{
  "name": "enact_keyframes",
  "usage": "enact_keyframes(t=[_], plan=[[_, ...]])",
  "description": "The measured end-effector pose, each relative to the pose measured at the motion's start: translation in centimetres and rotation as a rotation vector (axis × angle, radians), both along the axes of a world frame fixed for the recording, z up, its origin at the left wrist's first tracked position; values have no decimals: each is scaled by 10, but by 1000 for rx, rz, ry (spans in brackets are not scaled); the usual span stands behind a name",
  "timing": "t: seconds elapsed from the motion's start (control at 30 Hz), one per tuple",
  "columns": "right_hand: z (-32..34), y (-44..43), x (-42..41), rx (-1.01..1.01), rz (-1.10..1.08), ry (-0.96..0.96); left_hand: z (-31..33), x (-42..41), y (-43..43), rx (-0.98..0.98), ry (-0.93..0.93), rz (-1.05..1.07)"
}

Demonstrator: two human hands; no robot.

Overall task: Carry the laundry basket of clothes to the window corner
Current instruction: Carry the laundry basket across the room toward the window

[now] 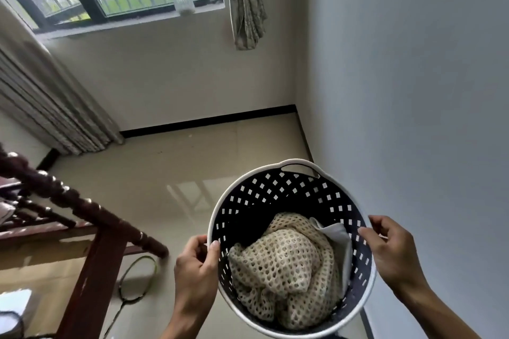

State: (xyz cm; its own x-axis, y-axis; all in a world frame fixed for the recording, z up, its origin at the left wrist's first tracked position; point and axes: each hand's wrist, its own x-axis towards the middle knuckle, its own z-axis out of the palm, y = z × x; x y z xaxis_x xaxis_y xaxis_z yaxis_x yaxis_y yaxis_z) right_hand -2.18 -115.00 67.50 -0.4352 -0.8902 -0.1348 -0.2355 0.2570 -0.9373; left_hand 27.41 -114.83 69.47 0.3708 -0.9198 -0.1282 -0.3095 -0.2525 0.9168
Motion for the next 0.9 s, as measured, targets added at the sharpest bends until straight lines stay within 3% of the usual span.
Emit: enact_keyframes(t=[0.4, 0.6, 0.9], plan=[[8, -273, 11, -8, 239, 28, 1, 7, -215, -28, 49, 226], [-2, -416, 32, 15, 218, 45, -13, 30, -366, -5, 42, 211], [29, -607, 59, -40, 171, 16, 15, 65, -577, -49, 24, 118]])
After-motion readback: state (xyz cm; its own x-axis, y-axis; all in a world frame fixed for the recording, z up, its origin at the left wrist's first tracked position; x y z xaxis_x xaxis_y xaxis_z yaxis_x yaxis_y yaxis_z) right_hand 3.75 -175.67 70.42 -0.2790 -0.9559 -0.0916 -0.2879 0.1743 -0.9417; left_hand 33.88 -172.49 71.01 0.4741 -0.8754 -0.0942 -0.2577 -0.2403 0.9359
